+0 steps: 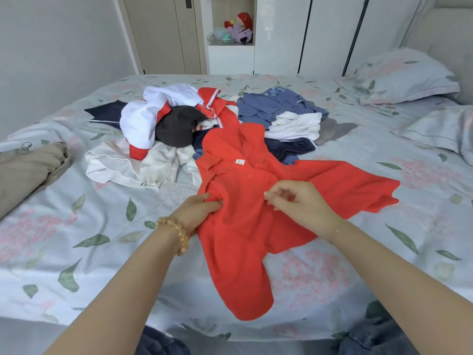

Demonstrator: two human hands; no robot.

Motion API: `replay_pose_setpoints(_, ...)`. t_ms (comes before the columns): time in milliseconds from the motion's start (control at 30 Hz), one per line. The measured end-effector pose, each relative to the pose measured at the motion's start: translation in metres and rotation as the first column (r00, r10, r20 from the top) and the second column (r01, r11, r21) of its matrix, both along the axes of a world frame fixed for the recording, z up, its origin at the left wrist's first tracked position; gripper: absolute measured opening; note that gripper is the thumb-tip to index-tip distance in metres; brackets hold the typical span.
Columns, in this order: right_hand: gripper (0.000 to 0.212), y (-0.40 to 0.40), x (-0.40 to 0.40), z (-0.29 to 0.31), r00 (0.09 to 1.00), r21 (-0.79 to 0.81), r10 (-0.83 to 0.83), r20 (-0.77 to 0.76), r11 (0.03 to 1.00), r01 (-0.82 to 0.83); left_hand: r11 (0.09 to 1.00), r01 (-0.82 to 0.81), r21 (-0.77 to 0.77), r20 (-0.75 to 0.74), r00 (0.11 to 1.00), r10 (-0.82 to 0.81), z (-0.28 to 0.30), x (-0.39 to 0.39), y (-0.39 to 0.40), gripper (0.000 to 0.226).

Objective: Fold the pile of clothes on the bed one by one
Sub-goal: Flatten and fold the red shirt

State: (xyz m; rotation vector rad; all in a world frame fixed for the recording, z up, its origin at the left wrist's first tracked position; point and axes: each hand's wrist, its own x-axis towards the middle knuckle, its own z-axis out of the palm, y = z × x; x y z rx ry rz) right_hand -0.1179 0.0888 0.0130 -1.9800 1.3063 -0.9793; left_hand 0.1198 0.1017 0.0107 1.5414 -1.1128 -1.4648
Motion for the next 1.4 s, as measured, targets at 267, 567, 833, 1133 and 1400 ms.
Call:
replay_pose_setpoints(267,0.012,0.013,0.062,-0.007,0.981,-0.281,0.036,-0.19,0.955,-0.09,0.996,-0.069,0.049,0.334,0.941,0.049,-0.004,0.075,0.019,0.016)
replay_pose_setpoints(567,0.047,0.012,0.15,-0.034,0.666,-0.181,-0.156,-0.73,0.983,0.031,0.985,-0.158,-0.072,0.223,0.96,0.171,0.003,0.085,-0.001,0.02)
replay_pose_setpoints(833,0.018,-0.01,0.108,0.029,0.976,0.128,0.215,-0.031,0.969,-0.21,0.963,-0.221,-0.155,0.038,0.973,0.229,0.013,0.086,-0.011,0.017)
replay_pose_setpoints(1133,0.025,0.019,0.089,0.181,0.802,0.385,0.068,0.594,0.851,-0.357,0.905,-0.165,-0.392,-0.194,0.977,0.095,0.037,0.066,0.014,0.05)
replay_pose_setpoints(1400,0.033,0.016,0.061,0.257,0.606,0.297,-0.058,0.793,0.906,-0.302,0.871,0.242,-0.427,-0.288,0.877,-0.385,0.063,0.036,0.049,0.005)
